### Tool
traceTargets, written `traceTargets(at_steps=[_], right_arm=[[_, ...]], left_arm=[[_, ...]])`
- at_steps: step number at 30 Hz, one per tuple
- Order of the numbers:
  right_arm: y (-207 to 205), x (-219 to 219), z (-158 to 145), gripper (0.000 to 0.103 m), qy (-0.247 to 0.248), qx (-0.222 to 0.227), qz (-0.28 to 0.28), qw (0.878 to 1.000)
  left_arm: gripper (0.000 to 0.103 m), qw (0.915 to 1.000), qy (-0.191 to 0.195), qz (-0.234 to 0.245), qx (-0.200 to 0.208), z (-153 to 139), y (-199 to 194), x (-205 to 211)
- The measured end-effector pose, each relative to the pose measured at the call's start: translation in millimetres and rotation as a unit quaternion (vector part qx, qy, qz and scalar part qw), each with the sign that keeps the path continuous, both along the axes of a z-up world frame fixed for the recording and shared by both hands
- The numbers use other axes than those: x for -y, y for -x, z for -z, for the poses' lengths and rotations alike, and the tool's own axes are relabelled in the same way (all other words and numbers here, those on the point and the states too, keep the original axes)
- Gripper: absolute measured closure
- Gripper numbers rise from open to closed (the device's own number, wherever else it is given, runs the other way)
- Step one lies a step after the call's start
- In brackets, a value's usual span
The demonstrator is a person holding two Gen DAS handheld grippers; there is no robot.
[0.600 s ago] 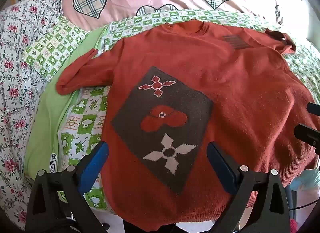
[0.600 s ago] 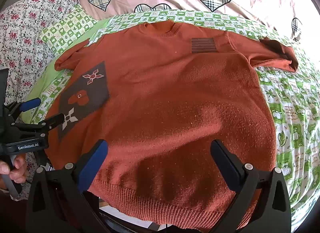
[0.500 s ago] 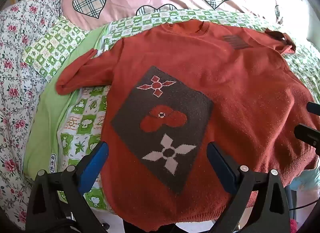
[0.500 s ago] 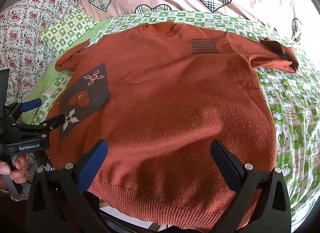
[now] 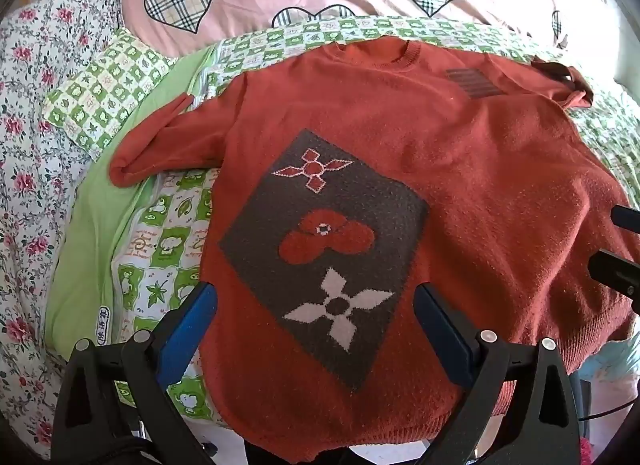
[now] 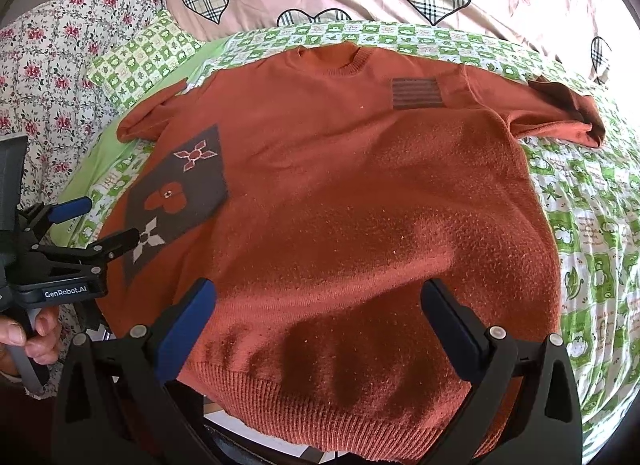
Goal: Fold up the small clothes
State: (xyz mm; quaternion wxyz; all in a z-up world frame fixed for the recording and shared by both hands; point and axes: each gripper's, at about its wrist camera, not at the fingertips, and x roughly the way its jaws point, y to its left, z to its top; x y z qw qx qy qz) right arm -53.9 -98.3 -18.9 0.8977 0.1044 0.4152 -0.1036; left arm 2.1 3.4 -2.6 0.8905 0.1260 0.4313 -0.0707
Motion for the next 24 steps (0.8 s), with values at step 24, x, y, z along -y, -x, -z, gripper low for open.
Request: traceTargets(at_steps=[24], right_arm=[[-5.0, 2.8, 1.4, 0.001, -0.003, -0.040, 0.000, 0.999]], left_arm=[[0.004, 0.9999, -0.009, 0.000, -0.006, 1.9, -9.9, 5.8]])
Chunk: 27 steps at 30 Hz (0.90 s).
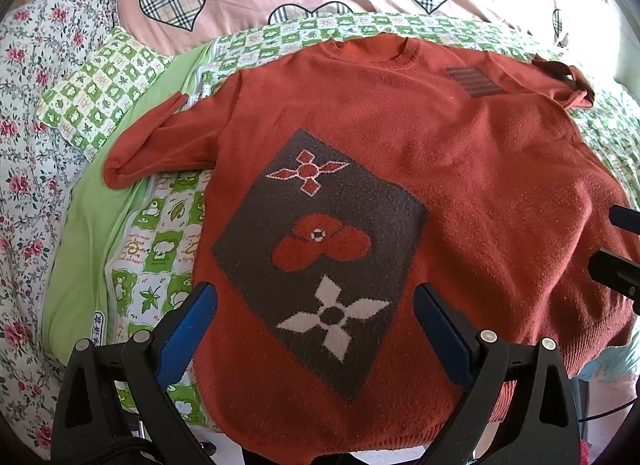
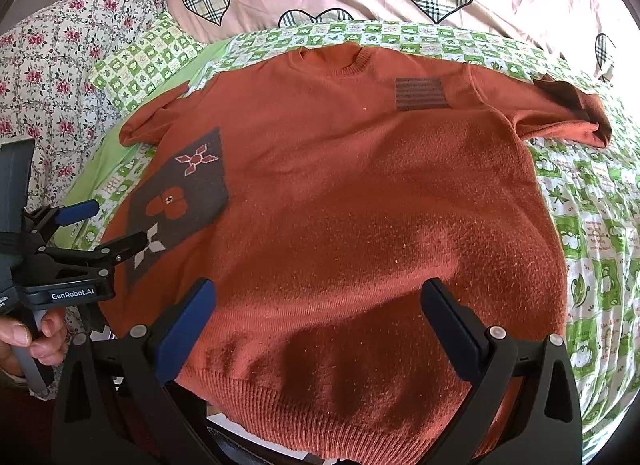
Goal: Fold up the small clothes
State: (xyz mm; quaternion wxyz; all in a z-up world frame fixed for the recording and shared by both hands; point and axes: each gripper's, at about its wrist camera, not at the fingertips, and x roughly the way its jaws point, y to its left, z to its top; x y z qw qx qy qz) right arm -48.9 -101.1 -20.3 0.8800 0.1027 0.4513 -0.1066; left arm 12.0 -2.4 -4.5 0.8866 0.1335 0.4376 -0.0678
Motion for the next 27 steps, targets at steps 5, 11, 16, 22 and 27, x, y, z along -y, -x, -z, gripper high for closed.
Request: traceTargets(at_steps=[5, 11, 16, 22, 27], right_arm=[[0, 0, -1, 0.001, 0.000, 0.016, 0.001, 1.000], [-2, 5, -1, 0.001, -0.004, 0.015, 0.004, 1.000], [-8, 16, -1, 0.001, -0.008, 0.018, 0.011, 1.000], [-13, 50, -8, 0.001, -0.026, 0.028, 0.033, 0.999], [-15, 99, -26, 0.001, -0.013, 0.044, 0.071, 0.996]], left_arm=[[0.004, 0.9998, -0.005, 0.000, -0.018, 1, -3, 1], [0.004, 0.9996, -0.004, 0.001, -0.029, 3, -8, 1], [0.004, 0.9993, 0.000, -0.001, -0.038, 5, -18, 1], [0.004, 0.9988, 0.021, -0.001, -0.045, 3, -39, 0], [0.004, 0.9987, 0.032, -0.004, -0.040, -4, -65, 4]])
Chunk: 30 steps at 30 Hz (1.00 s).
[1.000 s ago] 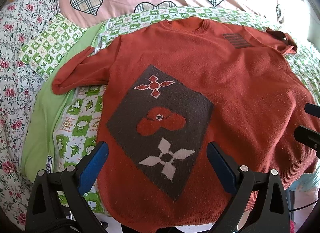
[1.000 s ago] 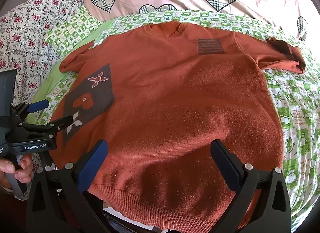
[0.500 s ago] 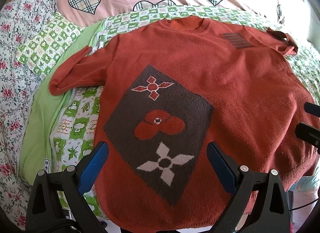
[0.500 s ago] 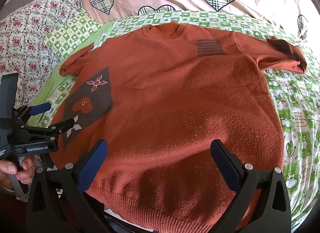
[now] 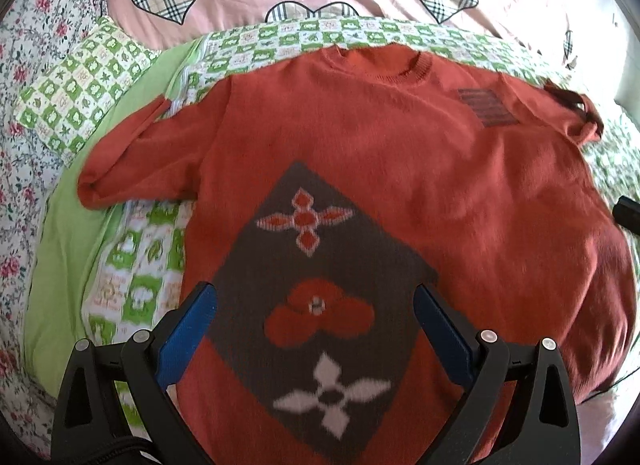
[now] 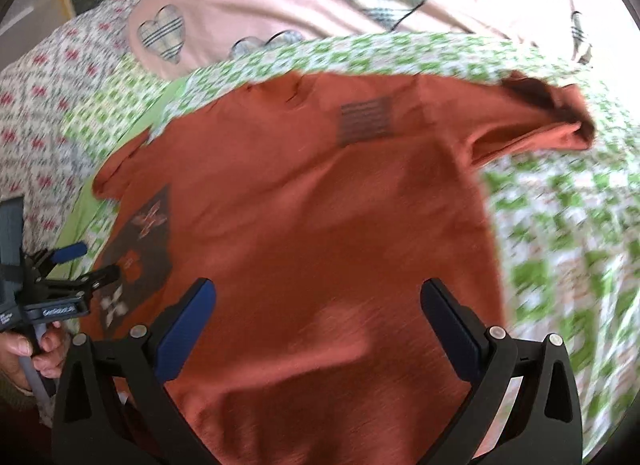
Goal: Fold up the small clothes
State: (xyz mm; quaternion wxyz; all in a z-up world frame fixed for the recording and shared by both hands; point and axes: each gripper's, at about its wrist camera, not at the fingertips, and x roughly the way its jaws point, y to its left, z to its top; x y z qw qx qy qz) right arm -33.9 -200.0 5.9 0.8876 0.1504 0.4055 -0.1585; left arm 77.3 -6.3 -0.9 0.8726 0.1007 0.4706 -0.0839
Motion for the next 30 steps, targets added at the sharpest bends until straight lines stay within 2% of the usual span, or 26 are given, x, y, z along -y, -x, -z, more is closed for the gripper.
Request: traceTargets(at_steps=[6, 11, 12, 16, 17, 20, 21, 23, 24, 25, 26, 27, 30], right_arm=[[-13, 86, -24, 0.003, 0.008, 0.026, 0.055, 0.998], [-30, 161, -47, 0.008, 0.046, 0.052, 0.099, 0.993], [-40, 179, -51, 0.008, 0.068, 0.046, 0.109, 0.991], [-71, 235, -49, 0.015, 0.087, 0.026, 0.118, 0.989], [-85, 249, -42, 0.017, 0.097, 0.000, 0.116, 0.988], [-108, 275, -28, 0.031, 0.106, -0.048, 0.104, 0.988], [-113, 282, -22, 0.038, 0.109, -0.063, 0.101, 0.987], [-126, 291, -7, 0.044, 0.125, -0.109, 0.092, 0.982], [-128, 293, -2, 0.053, 0.126, -0.119, 0.088, 0.981], [-128, 295, 1, 0.076, 0.124, -0.124, 0.088, 0.981], [-125, 296, 1, 0.089, 0.120, -0.123, 0.089, 0.981], [-122, 295, -4, 0.097, 0.112, -0.111, 0.097, 0.983], [-113, 284, -22, 0.097, 0.097, -0.061, 0.102, 0.988]], left_arm=[[0.004, 0.9999, 0.011, -0.009, 0.009, -10, -38, 5], [0.004, 0.9995, 0.028, -0.016, 0.003, -11, -64, 8], [0.004, 0.9993, 0.033, -0.018, -0.001, -9, -69, 9], [0.004, 0.9991, 0.033, -0.020, -0.016, 2, -77, 14], [0.004, 0.9991, 0.031, -0.019, -0.021, 6, -79, 16], [0.004, 0.9990, 0.023, -0.019, -0.033, 17, -86, 20], [0.004, 0.9990, 0.020, -0.019, -0.035, 20, -87, 22], [0.004, 0.9988, 0.018, -0.020, -0.040, 24, -91, 24], [0.004, 0.9988, 0.021, -0.019, -0.041, 25, -92, 24], [0.004, 0.9988, 0.024, -0.018, -0.040, 25, -93, 24], [0.004, 0.9988, 0.025, -0.017, -0.039, 25, -93, 24], [0.004, 0.9988, 0.026, -0.016, -0.039, 25, -94, 24], [0.004, 0.9984, 0.036, -0.016, -0.040, 25, -93, 20]])
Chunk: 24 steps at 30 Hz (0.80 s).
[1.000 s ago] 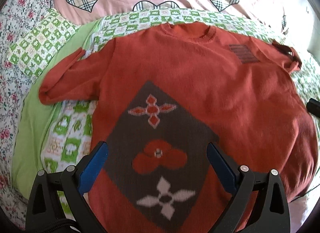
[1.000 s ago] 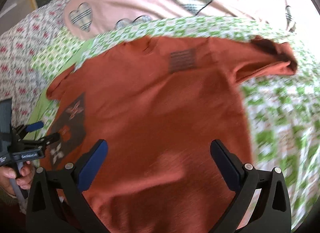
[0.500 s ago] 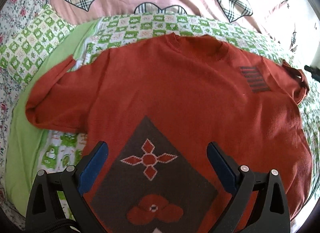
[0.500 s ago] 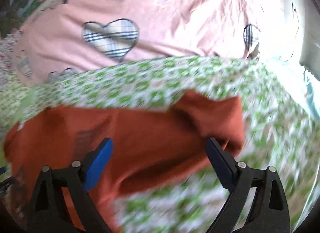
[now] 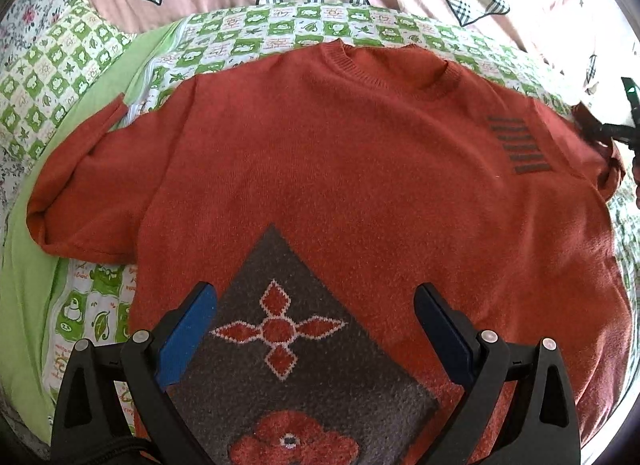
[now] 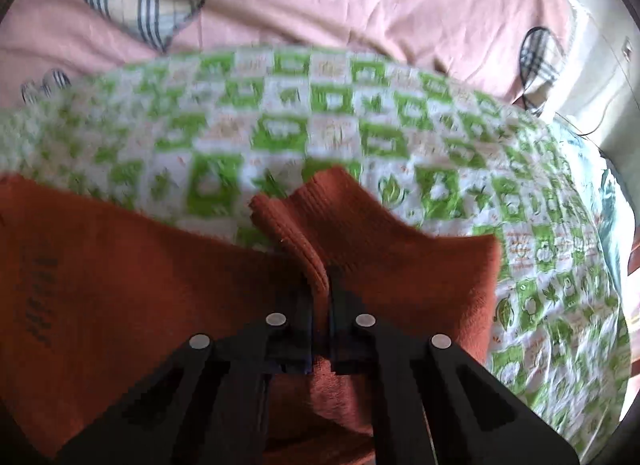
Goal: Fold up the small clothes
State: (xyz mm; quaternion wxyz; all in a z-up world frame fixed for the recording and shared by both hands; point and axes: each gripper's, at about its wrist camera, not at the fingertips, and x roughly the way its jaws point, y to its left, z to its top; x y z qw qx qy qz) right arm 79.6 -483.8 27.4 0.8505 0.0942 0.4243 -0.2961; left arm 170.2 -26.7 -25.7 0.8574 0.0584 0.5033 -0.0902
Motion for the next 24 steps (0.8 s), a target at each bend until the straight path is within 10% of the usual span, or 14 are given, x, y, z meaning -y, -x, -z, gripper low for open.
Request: traceTargets(at_steps=[5, 11, 18, 24], right_arm=[[-6, -69, -31, 0.098, -0.086, 0.122, -0.069, 0.986], [-56, -193, -32, 0.098, -0.220, 0.213, -0.184, 0.934], [-123, -311, 3, 0.098, -0.316, 0.195, -0.268, 0.889], [-150, -348, 44, 0.098, -0.336, 0.153, -0.276, 0.887]], left_arm=[[0.004, 0.9998, 0.019, -0.005, 0.003, -5, 7, -9], [0.004, 0.9987, 0.048, -0.016, 0.007, -12, 12, -29], [0.004, 0.9911, 0.125, -0.046, 0.004, -20, 12, -74], [0.004, 0.9840, 0.164, -0.070, 0.002, -17, 3, -101]])
